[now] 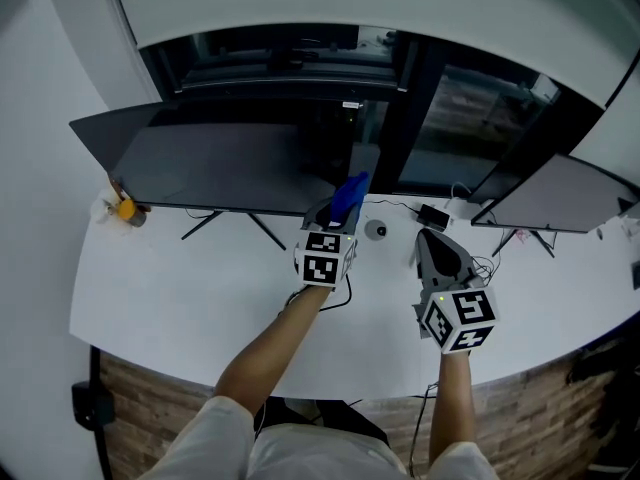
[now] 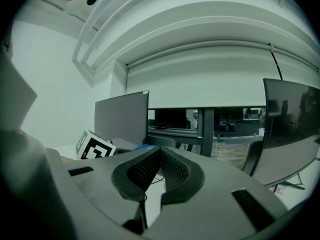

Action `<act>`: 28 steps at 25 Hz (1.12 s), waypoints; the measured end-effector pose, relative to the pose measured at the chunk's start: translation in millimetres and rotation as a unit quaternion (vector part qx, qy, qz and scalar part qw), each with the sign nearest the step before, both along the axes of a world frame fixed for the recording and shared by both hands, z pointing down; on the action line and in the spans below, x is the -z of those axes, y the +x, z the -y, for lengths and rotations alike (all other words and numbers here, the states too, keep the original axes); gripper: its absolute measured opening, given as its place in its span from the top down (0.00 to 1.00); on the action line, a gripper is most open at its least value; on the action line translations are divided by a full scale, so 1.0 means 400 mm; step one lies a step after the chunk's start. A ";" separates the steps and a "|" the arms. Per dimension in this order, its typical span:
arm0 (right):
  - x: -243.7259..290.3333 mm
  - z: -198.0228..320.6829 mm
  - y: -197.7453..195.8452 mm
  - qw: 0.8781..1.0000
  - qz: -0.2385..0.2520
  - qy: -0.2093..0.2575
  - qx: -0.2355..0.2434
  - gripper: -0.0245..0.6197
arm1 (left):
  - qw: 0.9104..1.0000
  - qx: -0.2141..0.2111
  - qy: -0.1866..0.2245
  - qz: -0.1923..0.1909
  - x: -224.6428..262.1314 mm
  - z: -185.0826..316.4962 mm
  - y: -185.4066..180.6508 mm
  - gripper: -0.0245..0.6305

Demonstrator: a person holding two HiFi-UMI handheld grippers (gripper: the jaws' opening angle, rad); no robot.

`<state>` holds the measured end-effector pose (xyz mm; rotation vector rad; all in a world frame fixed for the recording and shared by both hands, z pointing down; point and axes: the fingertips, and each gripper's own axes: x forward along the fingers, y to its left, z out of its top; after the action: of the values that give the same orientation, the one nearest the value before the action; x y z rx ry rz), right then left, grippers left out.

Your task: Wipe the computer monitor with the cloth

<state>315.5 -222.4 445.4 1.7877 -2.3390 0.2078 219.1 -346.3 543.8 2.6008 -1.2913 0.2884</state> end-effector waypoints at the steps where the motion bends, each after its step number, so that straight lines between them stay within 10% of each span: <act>1: -0.015 0.000 -0.001 1.000 0.001 -0.004 0.001 0.94 | 1.000 0.001 -0.005 0.004 -0.027 -0.002 0.000 0.77; 14: -0.178 -0.020 -0.018 0.999 -0.010 -0.051 0.007 0.94 | 0.995 0.020 -0.093 0.010 -0.316 -0.019 -0.020 0.77; 28: -0.242 0.020 -0.113 0.997 -0.016 -0.072 0.026 0.94 | 0.992 0.081 -0.092 -0.033 -0.362 0.045 -0.202 0.78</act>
<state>270.2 -230.5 542.1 1.6489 -2.2815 0.3290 138.4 -364.5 688.5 2.3189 -1.3727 0.2768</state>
